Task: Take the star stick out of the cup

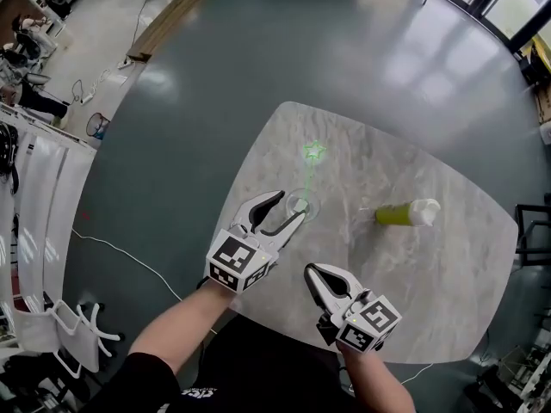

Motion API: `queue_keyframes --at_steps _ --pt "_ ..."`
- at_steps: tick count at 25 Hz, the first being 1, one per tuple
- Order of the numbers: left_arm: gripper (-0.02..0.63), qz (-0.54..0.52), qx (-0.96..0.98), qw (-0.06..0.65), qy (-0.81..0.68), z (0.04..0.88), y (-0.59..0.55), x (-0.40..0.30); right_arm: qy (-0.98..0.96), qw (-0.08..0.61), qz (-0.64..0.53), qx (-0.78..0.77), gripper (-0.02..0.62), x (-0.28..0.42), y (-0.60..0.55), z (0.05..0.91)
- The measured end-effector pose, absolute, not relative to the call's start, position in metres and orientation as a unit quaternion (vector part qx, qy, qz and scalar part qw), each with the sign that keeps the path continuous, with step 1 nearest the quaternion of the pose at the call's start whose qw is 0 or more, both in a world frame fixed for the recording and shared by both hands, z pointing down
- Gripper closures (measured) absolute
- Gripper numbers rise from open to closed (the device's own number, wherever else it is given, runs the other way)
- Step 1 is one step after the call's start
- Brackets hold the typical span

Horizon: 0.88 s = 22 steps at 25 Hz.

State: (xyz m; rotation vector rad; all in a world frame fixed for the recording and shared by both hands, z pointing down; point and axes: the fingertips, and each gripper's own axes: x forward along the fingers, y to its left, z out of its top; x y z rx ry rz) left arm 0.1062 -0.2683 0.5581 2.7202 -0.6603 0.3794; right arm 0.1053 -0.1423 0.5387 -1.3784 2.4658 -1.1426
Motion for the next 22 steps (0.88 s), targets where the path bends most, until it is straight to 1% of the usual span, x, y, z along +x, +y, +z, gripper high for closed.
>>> queue_keyframes --at_steps 2,8,10,17,22 --pt "0.394 0.141 0.949 0.160 -0.231 0.567 -0.274 0.111 0.806 0.048 -0.383 -0.450 0.581 0.107 -0.142 0.544" --pt "0.328 0.186 0.944 0.169 -0.216 0.600 -0.282 0.129 0.801 0.052 -0.396 -0.446 0.581 0.108 -0.146 0.551" --pt "0.319 0.202 0.941 0.172 -0.213 0.610 -0.284 0.134 0.801 0.054 -0.398 -0.444 0.581 0.107 -0.146 0.550" --pt "0.327 0.229 0.931 0.186 -0.216 0.629 -0.294 0.143 0.799 0.053 -0.400 -0.447 0.581 0.115 -0.146 0.548" --pt "0.365 0.238 0.926 0.193 -0.220 0.633 -0.301 0.144 0.792 0.060 -0.401 -0.456 0.581 0.125 -0.148 0.544"
